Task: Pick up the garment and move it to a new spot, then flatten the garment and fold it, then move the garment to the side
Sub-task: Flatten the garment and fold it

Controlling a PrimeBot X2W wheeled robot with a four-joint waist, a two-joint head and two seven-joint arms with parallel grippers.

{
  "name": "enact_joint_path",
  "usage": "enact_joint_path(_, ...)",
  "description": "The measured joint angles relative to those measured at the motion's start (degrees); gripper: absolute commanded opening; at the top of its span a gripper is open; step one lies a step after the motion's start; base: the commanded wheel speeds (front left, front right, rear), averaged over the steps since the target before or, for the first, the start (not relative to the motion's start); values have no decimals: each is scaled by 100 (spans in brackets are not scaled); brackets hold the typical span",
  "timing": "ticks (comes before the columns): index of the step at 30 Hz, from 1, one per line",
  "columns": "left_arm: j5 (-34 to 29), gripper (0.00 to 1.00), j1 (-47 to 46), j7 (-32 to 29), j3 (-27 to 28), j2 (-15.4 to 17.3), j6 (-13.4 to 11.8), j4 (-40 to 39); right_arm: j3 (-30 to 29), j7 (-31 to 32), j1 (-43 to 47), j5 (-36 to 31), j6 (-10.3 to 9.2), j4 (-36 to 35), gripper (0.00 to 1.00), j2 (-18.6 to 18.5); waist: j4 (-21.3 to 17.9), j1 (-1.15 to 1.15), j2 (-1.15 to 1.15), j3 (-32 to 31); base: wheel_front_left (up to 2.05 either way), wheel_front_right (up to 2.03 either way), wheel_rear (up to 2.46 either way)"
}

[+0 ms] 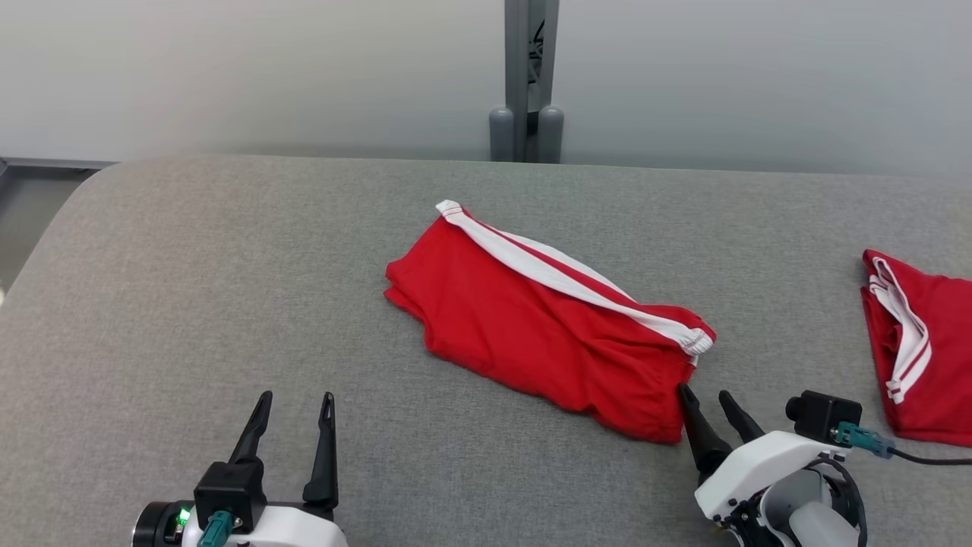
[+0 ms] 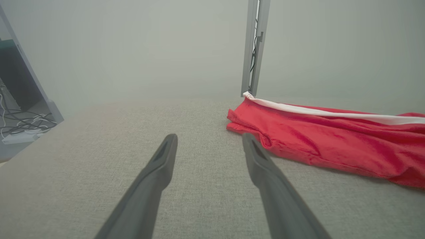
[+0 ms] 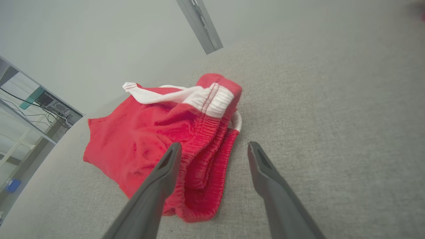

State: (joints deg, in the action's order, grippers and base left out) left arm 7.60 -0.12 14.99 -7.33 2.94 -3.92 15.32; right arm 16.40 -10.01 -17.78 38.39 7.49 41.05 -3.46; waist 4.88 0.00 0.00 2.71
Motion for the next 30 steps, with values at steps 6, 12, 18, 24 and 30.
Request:
enact_joint_path(6,-51,100,-19,0,-58,-7,-52,-104,141,271,-209,583,0,524,100,-1,187,0,0,91,0,0,0)
enact_joint_path(12,-47,100,-43,0,-136,-8,-104,-158,312,463,-350,1288,0,613,100,12,288,0,0,194,0,0,0)
enact_joint_path(18,-31,100,-142,0,-267,-10,-148,-179,483,547,-592,1737,0,695,100,-4,387,0,0,320,0,0,0)
enact_joint_path(24,-24,100,-239,0,-308,-11,-178,-176,688,538,-839,2023,-8,811,100,-24,504,0,0,434,0,0,0)
enact_joint_path(30,-26,100,-262,0,-294,-11,-196,-162,873,489,-949,2319,-8,890,0,-46,544,0,0,450,0,0,0)
